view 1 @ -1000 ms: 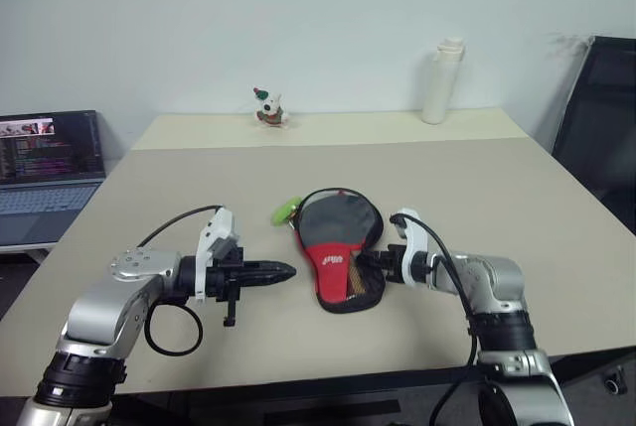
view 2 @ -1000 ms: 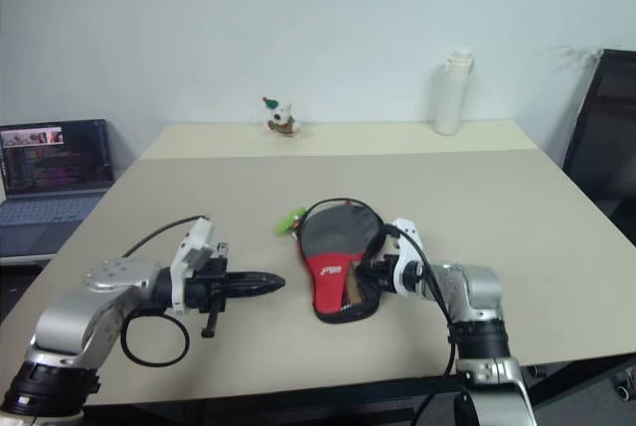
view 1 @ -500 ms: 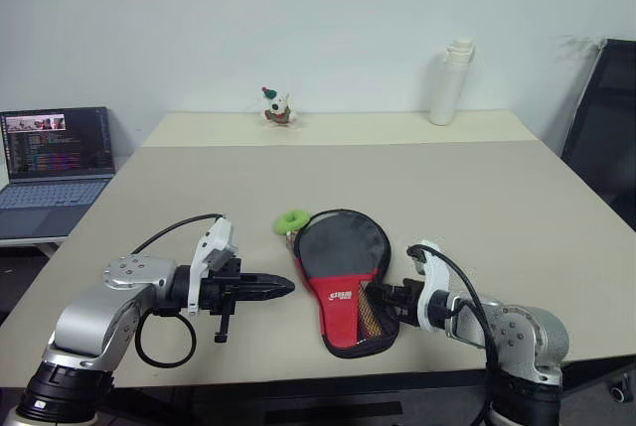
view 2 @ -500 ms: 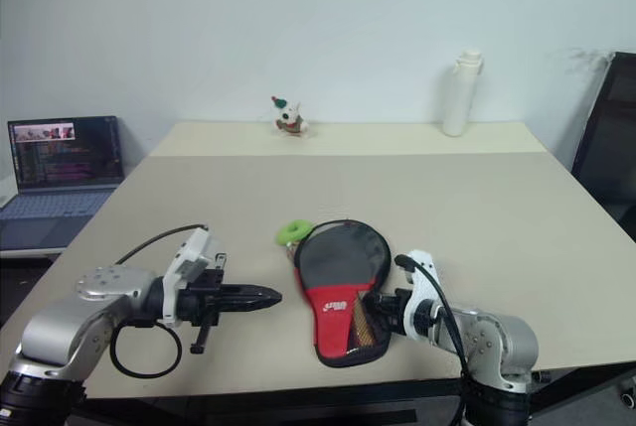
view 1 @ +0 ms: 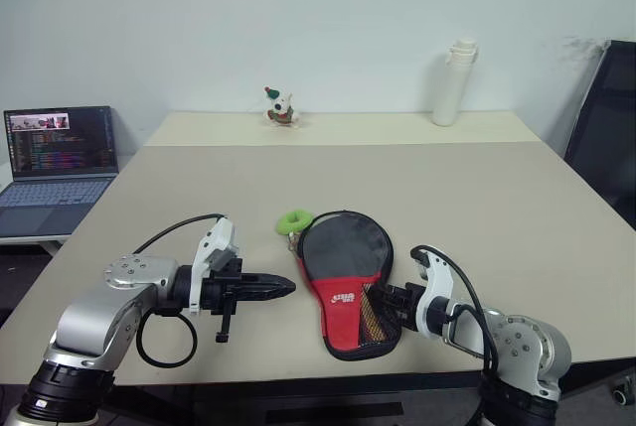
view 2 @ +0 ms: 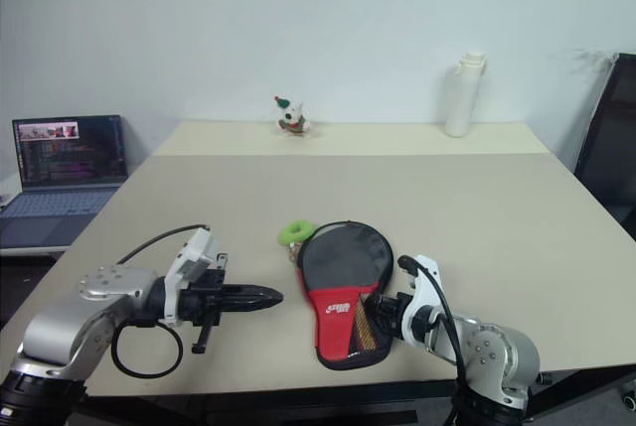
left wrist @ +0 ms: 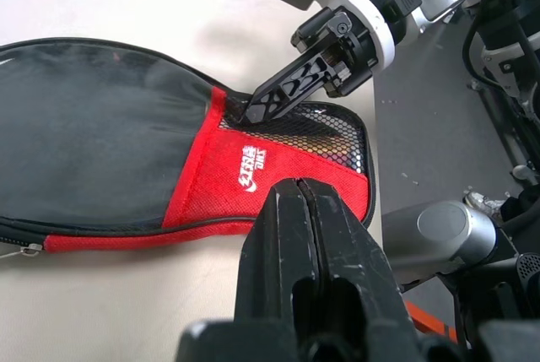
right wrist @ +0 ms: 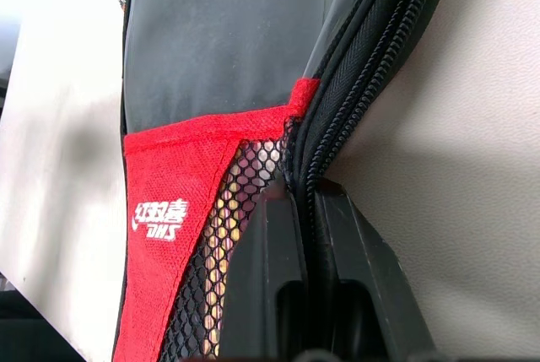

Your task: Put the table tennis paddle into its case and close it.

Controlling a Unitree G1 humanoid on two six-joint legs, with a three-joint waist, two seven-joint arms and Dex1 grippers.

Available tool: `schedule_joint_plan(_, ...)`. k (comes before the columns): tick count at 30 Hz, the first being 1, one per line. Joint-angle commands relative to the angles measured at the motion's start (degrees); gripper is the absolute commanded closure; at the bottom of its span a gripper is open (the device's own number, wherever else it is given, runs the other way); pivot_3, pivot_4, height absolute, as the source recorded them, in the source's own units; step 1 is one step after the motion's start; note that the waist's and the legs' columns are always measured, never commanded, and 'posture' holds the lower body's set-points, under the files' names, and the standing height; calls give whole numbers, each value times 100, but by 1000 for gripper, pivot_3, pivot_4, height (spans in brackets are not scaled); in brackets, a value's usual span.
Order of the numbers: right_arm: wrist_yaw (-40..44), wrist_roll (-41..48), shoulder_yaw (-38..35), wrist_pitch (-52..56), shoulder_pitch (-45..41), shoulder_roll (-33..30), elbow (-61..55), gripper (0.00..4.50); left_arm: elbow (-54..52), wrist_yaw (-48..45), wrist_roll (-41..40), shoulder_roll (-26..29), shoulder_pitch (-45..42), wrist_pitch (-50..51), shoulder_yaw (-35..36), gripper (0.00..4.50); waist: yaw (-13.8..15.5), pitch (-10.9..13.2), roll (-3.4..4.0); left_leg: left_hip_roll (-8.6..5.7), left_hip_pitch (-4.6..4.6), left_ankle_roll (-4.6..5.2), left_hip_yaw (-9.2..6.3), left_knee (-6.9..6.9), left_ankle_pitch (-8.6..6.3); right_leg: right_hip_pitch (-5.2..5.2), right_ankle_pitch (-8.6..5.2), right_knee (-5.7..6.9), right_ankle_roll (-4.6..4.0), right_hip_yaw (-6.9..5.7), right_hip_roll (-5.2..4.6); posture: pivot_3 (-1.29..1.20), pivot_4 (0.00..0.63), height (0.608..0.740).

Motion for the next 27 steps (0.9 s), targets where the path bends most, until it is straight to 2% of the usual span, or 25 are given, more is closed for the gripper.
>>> schedule_joint_plan(1, -314, 85, -209, 68, 130, 851, -139, 4482, -122, 26, -102, 64, -58, 2, 58, 4500, 0, 0, 0, 0, 0, 0, 0, 0, 0, 0, 0, 0, 0, 0, 0, 0, 150, 740)
schedule_joint_plan(7, -482, 454, -186, 68, 92, 721, -89, 4482, -94, 69, -95, 25, -66, -32, 31, 4500, 1, 0, 0, -2, -1, 0, -1, 0, 0, 2, 0, -4, 0, -1, -2, 0, 150, 740)
schedule_joint_plan(11, -507, 564, -73, 68, 71, 480, -128, 3401, -77, 76, -85, 12, -72, -53, 18, 4500, -1, 0, 0, -1, -1, 0, -2, -1, 0, 1, 0, -6, 0, -2, -2, 0, 150, 740)
schedule_joint_plan(17, 210, 369, 1470, -652, 310, -1465, -609, 1321, -44, 100, -71, -9, -73, -84, 26, 4500, -8, 0, 0, -2, -1, 0, 0, -2, 0, 1, -3, -10, -3, -1, -1, 0, 150, 740)
schedule_joint_plan(20, 1316, 54, 2478, -1933, 445, -3197, -1020, 276, -39, 155, -58, -31, -48, -106, 58, 4500, -2, 3, 5, -11, -5, 0, -1, -1, 0, 3, -4, -17, -3, -1, -7, 0, 150, 740)
schedule_joint_plan(23, 2267, -119, 2608, -3250, 474, -4126, -1044, 276, 23, 352, -10, -119, -41, -168, 125, 4500, -3, 1, -2, -57, -6, 1, -1, -2, -1, 6, -4, -27, -1, 0, -15, 0, 150, 740)
schedule_joint_plan(27, 2789, -130, 2393, -4135, 402, -4301, -760, 276, 291, 946, 204, -443, -206, -428, 232, 4500, -17, 1, -2, -52, -3, 2, -10, -2, -1, 7, -4, -22, 0, -2, -9, 0, 150, 740)
